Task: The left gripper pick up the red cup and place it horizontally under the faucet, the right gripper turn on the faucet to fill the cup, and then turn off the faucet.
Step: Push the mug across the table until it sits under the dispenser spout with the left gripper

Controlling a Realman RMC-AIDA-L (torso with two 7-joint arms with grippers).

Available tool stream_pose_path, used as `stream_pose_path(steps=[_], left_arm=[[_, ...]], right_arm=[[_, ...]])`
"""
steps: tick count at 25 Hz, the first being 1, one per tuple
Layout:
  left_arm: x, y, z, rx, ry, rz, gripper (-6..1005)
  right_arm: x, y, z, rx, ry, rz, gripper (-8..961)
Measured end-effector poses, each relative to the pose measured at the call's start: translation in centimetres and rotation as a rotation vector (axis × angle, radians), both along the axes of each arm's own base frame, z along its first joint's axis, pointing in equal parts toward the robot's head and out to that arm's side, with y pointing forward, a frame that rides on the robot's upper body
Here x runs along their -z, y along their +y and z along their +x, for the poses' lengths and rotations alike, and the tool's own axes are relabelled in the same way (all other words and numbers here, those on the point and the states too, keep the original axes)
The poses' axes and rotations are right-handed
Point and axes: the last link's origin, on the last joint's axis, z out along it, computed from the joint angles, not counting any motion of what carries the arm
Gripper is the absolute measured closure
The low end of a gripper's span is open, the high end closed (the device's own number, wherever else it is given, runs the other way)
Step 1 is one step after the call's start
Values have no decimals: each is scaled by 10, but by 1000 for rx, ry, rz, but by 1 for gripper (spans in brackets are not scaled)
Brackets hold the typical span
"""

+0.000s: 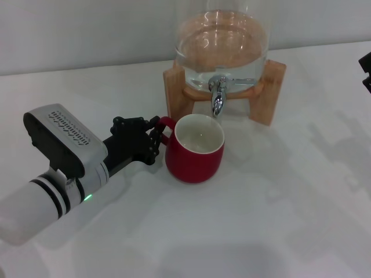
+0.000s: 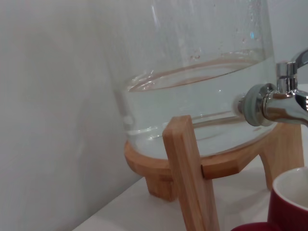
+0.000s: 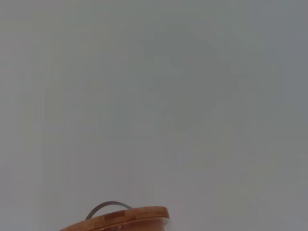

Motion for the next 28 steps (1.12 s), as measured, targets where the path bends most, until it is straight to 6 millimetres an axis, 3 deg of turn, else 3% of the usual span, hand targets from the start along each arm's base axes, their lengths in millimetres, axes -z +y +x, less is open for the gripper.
stream_pose_path(steps=[13,28], left_arm=[[-2,2,-2,-18,-8,12,840],[-1,6,-5,-49,30,10,567]], right_arm=[[0,1,-1,-5,1,0,110],[-1,4,-3,-15,2,2,110]])
